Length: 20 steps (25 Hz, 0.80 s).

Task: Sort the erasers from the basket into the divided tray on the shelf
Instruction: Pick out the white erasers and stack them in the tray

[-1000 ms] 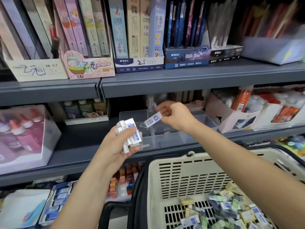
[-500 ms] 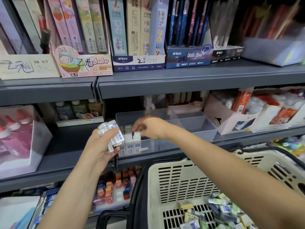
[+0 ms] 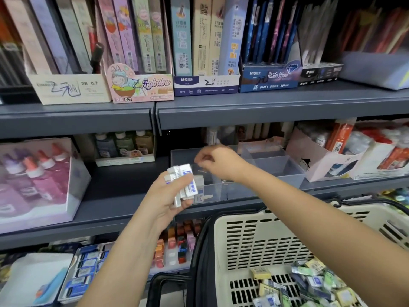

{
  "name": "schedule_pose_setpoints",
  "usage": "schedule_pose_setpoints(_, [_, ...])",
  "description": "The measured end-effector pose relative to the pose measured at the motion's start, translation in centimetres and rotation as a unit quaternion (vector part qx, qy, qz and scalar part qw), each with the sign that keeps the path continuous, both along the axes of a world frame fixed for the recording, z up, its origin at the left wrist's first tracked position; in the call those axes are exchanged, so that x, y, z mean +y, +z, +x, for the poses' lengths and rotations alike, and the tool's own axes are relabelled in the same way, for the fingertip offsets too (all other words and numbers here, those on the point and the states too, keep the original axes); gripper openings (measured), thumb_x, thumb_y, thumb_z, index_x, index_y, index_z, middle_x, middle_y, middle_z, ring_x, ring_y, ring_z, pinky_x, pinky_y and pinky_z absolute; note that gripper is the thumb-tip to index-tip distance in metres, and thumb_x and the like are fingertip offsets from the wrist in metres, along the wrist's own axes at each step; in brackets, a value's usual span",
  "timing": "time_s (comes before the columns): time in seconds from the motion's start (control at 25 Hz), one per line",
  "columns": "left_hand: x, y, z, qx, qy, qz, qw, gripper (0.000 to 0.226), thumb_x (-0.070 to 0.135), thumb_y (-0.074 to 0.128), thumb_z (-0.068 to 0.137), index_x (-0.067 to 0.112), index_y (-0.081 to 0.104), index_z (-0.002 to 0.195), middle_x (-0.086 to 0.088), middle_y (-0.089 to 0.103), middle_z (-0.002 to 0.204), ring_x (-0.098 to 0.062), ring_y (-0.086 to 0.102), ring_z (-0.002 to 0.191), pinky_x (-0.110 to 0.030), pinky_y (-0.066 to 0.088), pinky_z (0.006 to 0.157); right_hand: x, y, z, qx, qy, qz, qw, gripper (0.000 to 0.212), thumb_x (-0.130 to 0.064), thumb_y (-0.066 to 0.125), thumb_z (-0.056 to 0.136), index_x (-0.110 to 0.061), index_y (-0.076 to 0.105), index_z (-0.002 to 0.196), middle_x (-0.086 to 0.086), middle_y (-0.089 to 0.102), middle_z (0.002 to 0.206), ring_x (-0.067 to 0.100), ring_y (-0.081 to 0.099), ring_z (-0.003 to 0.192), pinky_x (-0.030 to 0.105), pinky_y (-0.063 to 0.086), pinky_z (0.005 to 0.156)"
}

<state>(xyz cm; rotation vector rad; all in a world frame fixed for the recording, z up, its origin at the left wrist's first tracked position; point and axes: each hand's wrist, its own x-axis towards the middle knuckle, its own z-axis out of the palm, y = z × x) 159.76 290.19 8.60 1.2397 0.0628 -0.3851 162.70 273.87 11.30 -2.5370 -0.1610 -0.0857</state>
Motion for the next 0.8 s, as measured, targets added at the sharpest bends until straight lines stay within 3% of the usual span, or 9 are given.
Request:
schedule_pose_setpoints(0.08, [-0.3,0.0,-0.4,-0.014,-0.027,0.007,1.0,0.023,0.015,0.07,0.081,0.018,0.059,0.101,-0.001,0.072,0.077,-0.01,0.065,0.063,-0.02,0.051,0.048,0.3,0.6,-1.1,0.009,0.016,0.124,0.992,0.018,-0.024,0.053,0.093,-0.014,0.067,0.092,-0.008,0.067,0.074,0.006,0.063,0.067,0.023,0.048,0.067])
schedule_pose_setpoints(0.16, [-0.5,0.1,-0.6,-0.031,-0.044,0.013,0.998,0.025,0.018,0.07,0.081,0.019,0.06,0.104,-0.003,0.073,0.088,-0.01,0.066,0.07,-0.02,0.052,0.051,0.4,0.9,-2.1,0.029,0.047,0.154,0.986,0.016,-0.025,0.056,0.091,-0.019,0.068,0.081,-0.008,0.066,0.063,0.001,0.062,0.058,0.02,0.047,0.054])
schedule_pose_setpoints(0.24, [-0.8,0.3,-0.6,-0.027,-0.048,-0.004,0.998,0.026,0.019,0.069,0.081,0.017,0.06,0.106,-0.005,0.073,0.096,-0.011,0.066,0.074,-0.02,0.052,0.051,0.0,1.1,-2.4,0.035,0.042,0.168,0.984,0.014,-0.021,0.059,0.09,-0.021,0.067,0.078,-0.005,0.067,0.065,-0.001,0.062,0.057,0.018,0.047,0.051])
schedule_pose_setpoints(0.4, [-1.2,0.5,-0.3,0.022,0.003,-0.045,0.999,0.012,0.009,0.06,0.088,0.013,0.06,0.099,-0.006,0.072,0.077,-0.013,0.067,0.062,-0.019,0.051,0.046,-1.4,1.4,-2.4,0.052,-0.01,0.235,0.97,0.012,-0.019,0.059,0.09,-0.019,0.064,0.08,-0.004,0.07,0.07,0.0,0.065,0.061,0.013,0.047,0.048])
schedule_pose_setpoints(0.52, [-0.1,0.4,0.7,0.01,0.069,-0.046,0.997,0.012,0.003,0.057,0.087,0.012,0.059,0.094,-0.007,0.07,0.079,-0.017,0.065,0.069,-0.018,0.05,0.045,-1.9,1.6,-1.6,0.026,-0.059,0.291,0.955,0.015,-0.01,0.061,0.088,-0.019,0.063,0.075,0.005,0.07,0.078,0.002,0.066,0.057,0.014,0.05,0.051])
schedule_pose_setpoints(0.6, [0.9,0.3,1.5,-0.004,0.108,-0.048,0.993,0.011,0.002,0.057,0.087,0.012,0.058,0.091,-0.008,0.068,0.082,-0.02,0.063,0.076,-0.018,0.05,0.046,-1.7,1.6,-0.4,-0.006,-0.117,0.256,0.959,0.016,-0.011,0.064,0.086,-0.019,0.063,0.073,0.004,0.068,0.082,0.007,0.066,0.061,0.021,0.054,0.067])
schedule_pose_setpoints(0.64, [1.3,0.2,1.8,-0.005,0.12,-0.049,0.992,0.011,0.002,0.057,0.087,0.012,0.058,0.091,-0.009,0.067,0.084,-0.02,0.062,0.079,-0.019,0.051,0.047,-1.6,1.5,0.3,-0.018,-0.134,0.191,0.972,0.012,-0.014,0.065,0.086,-0.02,0.065,0.075,0.0,0.067,0.083,0.009,0.065,0.068,0.023,0.053,0.074])
schedule_pose_setpoints(0.72, [1.5,0.1,2.2,0.002,0.126,-0.049,0.991,0.01,0.002,0.057,0.088,0.012,0.057,0.091,-0.009,0.067,0.085,-0.021,0.063,0.08,-0.019,0.051,0.047,-0.8,0.8,1.2,-0.016,-0.12,0.064,0.991,0.005,-0.02,0.064,0.086,-0.021,0.068,0.087,-0.005,0.068,0.089,0.012,0.064,0.082,0.022,0.048,0.081])
schedule_pose_setpoints(0.8, [1.4,-0.1,2.2,0.012,0.123,-0.05,0.991,0.01,0.002,0.057,0.088,0.011,0.056,0.091,-0.01,0.066,0.084,-0.02,0.064,0.078,-0.019,0.051,0.046,0.0,-0.6,1.6,0.011,-0.09,0.017,0.996,0.012,-0.022,0.062,0.087,-0.02,0.07,0.096,-0.001,0.07,0.099,0.017,0.065,0.092,0.025,0.049,0.088])
